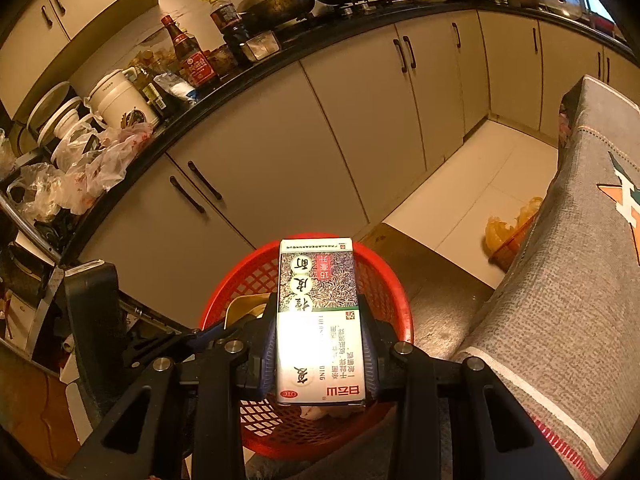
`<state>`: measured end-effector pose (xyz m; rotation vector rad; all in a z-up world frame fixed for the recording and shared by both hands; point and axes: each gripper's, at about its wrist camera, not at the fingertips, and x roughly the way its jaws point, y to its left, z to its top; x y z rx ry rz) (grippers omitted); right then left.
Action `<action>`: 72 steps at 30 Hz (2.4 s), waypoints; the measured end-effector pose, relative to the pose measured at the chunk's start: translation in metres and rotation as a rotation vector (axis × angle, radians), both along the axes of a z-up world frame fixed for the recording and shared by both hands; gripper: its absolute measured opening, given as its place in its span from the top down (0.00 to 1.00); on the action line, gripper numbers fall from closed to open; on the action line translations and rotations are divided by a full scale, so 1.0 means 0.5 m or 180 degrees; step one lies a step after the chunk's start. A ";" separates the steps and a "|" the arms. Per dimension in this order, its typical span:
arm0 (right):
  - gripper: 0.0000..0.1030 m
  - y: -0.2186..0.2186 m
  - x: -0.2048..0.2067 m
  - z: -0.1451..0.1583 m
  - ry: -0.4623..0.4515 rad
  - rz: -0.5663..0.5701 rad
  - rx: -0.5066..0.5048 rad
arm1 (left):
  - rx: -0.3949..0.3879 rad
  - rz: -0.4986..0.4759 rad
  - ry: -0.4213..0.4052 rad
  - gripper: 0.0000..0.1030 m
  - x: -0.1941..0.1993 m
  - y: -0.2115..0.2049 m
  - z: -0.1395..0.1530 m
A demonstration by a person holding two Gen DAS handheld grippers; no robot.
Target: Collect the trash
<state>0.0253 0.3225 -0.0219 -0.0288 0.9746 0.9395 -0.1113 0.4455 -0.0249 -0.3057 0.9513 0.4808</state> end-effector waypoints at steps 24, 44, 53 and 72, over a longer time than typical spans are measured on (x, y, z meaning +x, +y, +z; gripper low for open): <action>0.62 0.001 0.000 -0.006 0.0041 0.0002 0.0027 | -0.0034 0.0050 0.0017 0.90 -0.011 0.010 -0.005; 0.41 -0.009 0.003 0.003 0.0047 -0.0036 0.0132 | 0.0051 0.0096 -0.0178 0.41 -0.040 -0.007 0.029; 0.41 -0.015 -0.001 0.013 -0.0039 -0.0047 0.0222 | 0.0613 0.0464 -0.0483 0.28 -0.126 -0.026 0.100; 0.33 -0.171 -0.044 0.086 0.0078 -0.0549 0.0239 | 0.1833 0.0915 -0.1222 0.00 -0.323 -0.176 0.260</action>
